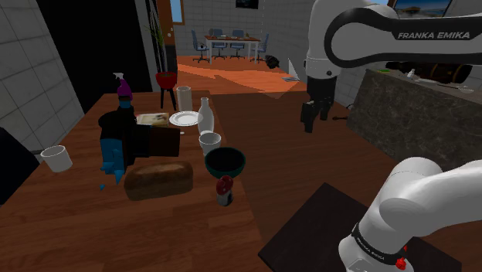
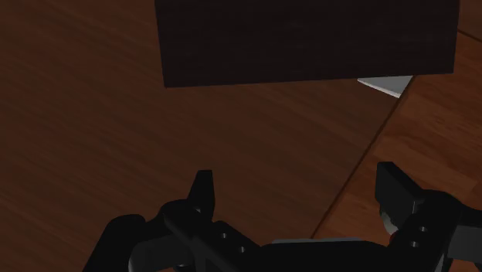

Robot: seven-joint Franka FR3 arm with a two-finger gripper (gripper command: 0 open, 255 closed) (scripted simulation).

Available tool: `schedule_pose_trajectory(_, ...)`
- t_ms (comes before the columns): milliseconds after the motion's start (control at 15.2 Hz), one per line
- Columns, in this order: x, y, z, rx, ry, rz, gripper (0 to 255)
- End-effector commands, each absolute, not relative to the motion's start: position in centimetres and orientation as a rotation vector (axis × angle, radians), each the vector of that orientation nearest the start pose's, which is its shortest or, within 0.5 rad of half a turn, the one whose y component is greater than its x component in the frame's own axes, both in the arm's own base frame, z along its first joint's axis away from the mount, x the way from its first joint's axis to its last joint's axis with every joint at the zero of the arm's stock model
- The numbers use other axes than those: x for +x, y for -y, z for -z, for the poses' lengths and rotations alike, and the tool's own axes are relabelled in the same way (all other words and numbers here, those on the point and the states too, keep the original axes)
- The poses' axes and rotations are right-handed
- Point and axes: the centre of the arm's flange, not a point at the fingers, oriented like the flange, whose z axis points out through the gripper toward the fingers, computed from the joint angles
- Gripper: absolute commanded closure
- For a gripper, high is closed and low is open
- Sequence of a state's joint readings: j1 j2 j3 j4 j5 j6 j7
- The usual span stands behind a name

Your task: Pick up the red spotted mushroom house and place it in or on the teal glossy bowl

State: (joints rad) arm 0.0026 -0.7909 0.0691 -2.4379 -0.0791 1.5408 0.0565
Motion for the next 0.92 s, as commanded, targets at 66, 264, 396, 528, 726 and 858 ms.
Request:
schedule_pose_trajectory(66,30.5,-2.4,-54.2,-3.264,-0.044,-0.171,0)
schedule_pose_trajectory(264,32.4,-4.4,-51.5,-3.242,-0.145,-0.19,0)
schedule_pose_trajectory(396,33.8,-5.6,-49.7,-3.225,-0.211,-0.202,0)
schedule_pose_trajectory(528,35.2,-6.8,-47.9,-3.206,-0.277,-0.214,0)
schedule_pose_trajectory(726,37.4,-8.6,-45.2,-3.176,-0.374,-0.232,0)
schedule_pose_trajectory(858,38.9,-9.7,-43.5,-3.154,-0.439,-0.244,0)
